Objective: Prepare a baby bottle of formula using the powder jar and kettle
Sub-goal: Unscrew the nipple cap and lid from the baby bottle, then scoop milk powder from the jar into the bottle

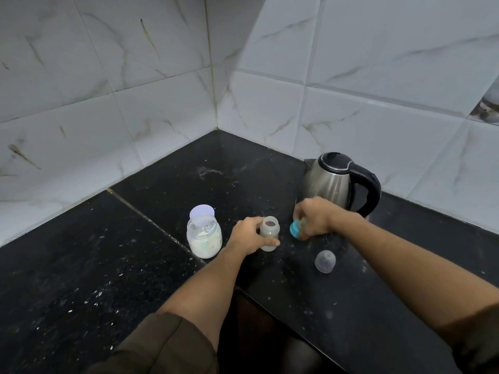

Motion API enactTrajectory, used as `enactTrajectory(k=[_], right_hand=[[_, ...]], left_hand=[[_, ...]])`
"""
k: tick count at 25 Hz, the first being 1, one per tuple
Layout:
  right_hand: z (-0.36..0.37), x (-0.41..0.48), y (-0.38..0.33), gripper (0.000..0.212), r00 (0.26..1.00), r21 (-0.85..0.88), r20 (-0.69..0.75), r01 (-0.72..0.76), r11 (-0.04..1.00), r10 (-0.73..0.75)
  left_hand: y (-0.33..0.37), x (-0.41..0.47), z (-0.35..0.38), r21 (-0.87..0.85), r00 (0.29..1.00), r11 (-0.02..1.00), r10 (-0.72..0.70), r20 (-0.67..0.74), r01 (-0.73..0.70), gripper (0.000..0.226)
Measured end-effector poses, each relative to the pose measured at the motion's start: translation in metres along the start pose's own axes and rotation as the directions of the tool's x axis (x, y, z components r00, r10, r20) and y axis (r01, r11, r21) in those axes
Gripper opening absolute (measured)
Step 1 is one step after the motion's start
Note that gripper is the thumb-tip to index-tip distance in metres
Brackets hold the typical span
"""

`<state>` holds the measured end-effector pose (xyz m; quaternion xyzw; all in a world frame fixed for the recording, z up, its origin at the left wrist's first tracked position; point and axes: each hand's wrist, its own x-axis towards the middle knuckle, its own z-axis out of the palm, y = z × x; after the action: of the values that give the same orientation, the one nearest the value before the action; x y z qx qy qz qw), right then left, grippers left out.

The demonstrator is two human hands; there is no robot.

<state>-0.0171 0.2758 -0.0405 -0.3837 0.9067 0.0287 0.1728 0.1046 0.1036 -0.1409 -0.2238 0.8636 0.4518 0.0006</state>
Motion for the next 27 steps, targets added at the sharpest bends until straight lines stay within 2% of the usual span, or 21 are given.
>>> enactTrajectory(k=[3, 5, 9, 15, 18, 20, 23, 25, 27], right_hand=[[0.030, -0.007, -0.003, 0.050, 0.988, -0.084, 0.154, 0.036, 0.996, -0.023], [0.046, -0.013, -0.005, 0.054, 0.977, -0.142, 0.212, 0.065, 0.988, -0.034], [0.065, -0.018, -0.009, 0.060, 0.965, -0.234, 0.254, 0.122, 0.965, -0.060], [0.059, -0.021, -0.016, 0.069, 0.945, -0.278, 0.315, 0.178, 0.944, -0.085], [0.029, -0.022, -0.020, 0.063, 0.955, -0.353, 0.287, 0.172, 0.920, -0.068], [-0.005, -0.020, -0.030, 0.048, 0.982, -0.358, 0.139, 0.172, 0.918, -0.129], [-0.054, -0.009, -0.065, 0.027, 0.970, -0.109, -0.123, 0.198, 0.974, -0.211], [-0.071, 0.000, -0.099, 0.010, 0.937, 0.018, -0.220, 0.283, 0.959, -0.272], [-0.075, 0.008, -0.135, 0.016, 0.913, 0.041, -0.251, 0.343, 0.939, -0.322]], left_hand=[[0.000, 0.002, -0.010, 0.003, 1.000, 1.000, -0.021, -0.013, 0.021, 0.117], [0.004, -0.001, -0.012, 0.003, 1.000, 1.000, -0.021, -0.012, 0.021, 0.139], [0.021, -0.008, -0.013, -0.029, 0.998, 1.000, -0.008, -0.065, 0.006, 0.149], [0.050, -0.020, -0.039, 0.060, 0.975, 0.988, 0.151, -0.160, -0.143, 0.157], [0.056, -0.026, -0.071, 0.142, 0.937, 0.975, 0.204, -0.283, -0.170, 0.152], [0.047, -0.036, -0.102, 0.192, 0.892, 0.973, 0.199, -0.405, -0.130, 0.136], [0.017, -0.049, -0.145, 0.275, 0.824, 0.958, 0.214, -0.524, -0.074, 0.096], [-0.004, -0.057, -0.160, 0.273, 0.820, 0.961, 0.187, -0.541, -0.039, 0.073], [-0.021, -0.064, -0.165, 0.223, 0.846, 0.975, 0.131, -0.516, -0.015, 0.057]])
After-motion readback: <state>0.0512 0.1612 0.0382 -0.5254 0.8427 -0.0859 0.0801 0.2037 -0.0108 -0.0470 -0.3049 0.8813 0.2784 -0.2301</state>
